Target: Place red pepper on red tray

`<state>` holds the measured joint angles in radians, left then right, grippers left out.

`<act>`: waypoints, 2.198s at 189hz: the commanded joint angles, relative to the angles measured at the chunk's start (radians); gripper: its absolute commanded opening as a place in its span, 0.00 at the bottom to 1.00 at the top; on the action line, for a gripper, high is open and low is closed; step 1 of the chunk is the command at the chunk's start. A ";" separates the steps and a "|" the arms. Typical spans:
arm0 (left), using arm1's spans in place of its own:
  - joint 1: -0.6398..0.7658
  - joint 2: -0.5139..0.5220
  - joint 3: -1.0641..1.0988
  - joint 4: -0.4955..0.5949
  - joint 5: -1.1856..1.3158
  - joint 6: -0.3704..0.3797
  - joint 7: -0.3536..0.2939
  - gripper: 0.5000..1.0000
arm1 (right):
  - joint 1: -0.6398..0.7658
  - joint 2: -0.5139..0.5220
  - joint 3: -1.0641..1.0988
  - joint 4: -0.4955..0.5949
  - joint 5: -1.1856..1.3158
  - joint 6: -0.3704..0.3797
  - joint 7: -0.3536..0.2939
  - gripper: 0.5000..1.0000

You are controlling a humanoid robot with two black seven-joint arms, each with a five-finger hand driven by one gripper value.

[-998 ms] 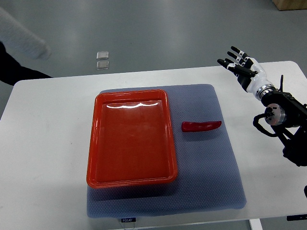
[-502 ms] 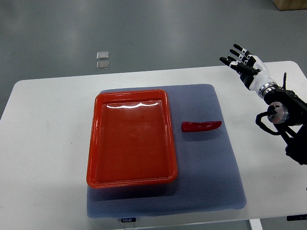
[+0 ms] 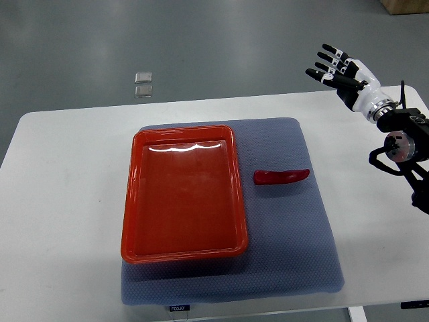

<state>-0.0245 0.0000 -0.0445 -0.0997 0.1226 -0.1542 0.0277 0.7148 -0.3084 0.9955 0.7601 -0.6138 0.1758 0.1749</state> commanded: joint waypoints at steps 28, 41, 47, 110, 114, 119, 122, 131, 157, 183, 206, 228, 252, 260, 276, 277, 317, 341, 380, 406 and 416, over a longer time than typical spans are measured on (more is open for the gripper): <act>0.000 0.000 0.000 0.000 0.000 -0.001 0.000 1.00 | 0.015 -0.058 -0.114 0.111 -0.259 0.077 0.063 0.83; 0.000 0.000 0.000 0.000 0.000 0.001 0.000 1.00 | 0.040 -0.087 -0.166 0.159 -0.325 0.077 0.072 0.83; 0.000 0.000 0.000 0.000 0.000 -0.001 0.000 1.00 | 0.052 -0.101 -0.198 0.180 -0.356 0.079 0.074 0.83; 0.000 0.000 0.000 0.000 0.000 0.001 0.000 1.00 | 0.155 -0.241 -0.483 0.392 -0.732 0.085 0.086 0.83; 0.000 0.000 0.000 0.000 0.000 -0.001 0.000 1.00 | 0.160 -0.247 -0.494 0.400 -0.755 0.087 0.087 0.83; 0.000 0.000 0.000 0.000 0.000 -0.001 0.000 1.00 | 0.166 -0.258 -0.508 0.413 -0.785 0.087 0.087 0.83; 0.000 0.000 0.000 0.000 0.000 -0.001 0.000 1.00 | 0.167 -0.261 -0.512 0.420 -0.793 0.088 0.087 0.83; 0.000 0.000 0.000 0.000 0.000 -0.001 0.000 1.00 | 0.176 -0.278 -0.543 0.441 -0.820 0.094 0.086 0.83; 0.000 0.000 0.000 0.000 0.000 0.001 0.000 1.00 | 0.189 -0.307 -0.617 0.501 -0.891 0.096 0.075 0.83; 0.000 0.000 0.000 0.000 0.000 0.001 0.000 1.00 | 0.187 -0.299 -0.663 0.515 -0.960 0.082 0.055 0.81; 0.000 0.000 0.000 0.000 0.000 0.001 0.000 1.00 | 0.186 -0.288 -0.678 0.515 -0.965 0.059 0.026 0.79; 0.000 0.000 0.000 0.000 0.000 -0.001 0.000 1.00 | 0.184 -0.267 -0.698 0.509 -0.977 0.042 0.005 0.77; 0.000 0.000 0.000 0.000 0.000 0.001 0.000 1.00 | 0.178 -0.264 -0.707 0.507 -0.985 0.034 -0.012 0.74; 0.000 0.000 0.000 0.000 0.000 -0.001 0.000 1.00 | 0.175 -0.261 -0.709 0.507 -0.988 0.034 -0.015 0.74; 0.000 0.000 0.000 0.000 0.000 -0.001 0.000 1.00 | 0.169 -0.258 -0.722 0.504 -1.011 0.031 -0.017 0.72; 0.000 0.000 0.000 0.000 0.000 0.001 0.000 1.00 | 0.169 -0.258 -0.724 0.502 -1.014 0.031 -0.017 0.72; 0.000 0.000 0.000 0.000 0.000 -0.001 0.000 1.00 | 0.158 -0.239 -0.726 0.484 -1.029 0.013 -0.044 0.61; 0.000 0.000 0.000 0.000 0.000 -0.001 0.000 1.00 | 0.150 -0.235 -0.726 0.478 -1.031 0.007 -0.052 0.57; 0.000 0.000 0.000 0.000 0.000 -0.001 0.000 1.00 | 0.144 -0.219 -0.726 0.459 -1.051 -0.010 -0.067 0.55; 0.000 0.000 0.000 0.000 0.000 -0.001 0.000 1.00 | 0.141 -0.215 -0.726 0.449 -1.060 -0.012 -0.067 0.54; 0.000 0.000 0.000 0.000 0.000 0.001 0.000 1.00 | 0.141 -0.215 -0.726 0.449 -1.063 -0.013 -0.067 0.52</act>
<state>-0.0245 0.0000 -0.0445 -0.0997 0.1227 -0.1542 0.0276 0.8564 -0.5253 0.2696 1.2121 -1.6710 0.1643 0.1075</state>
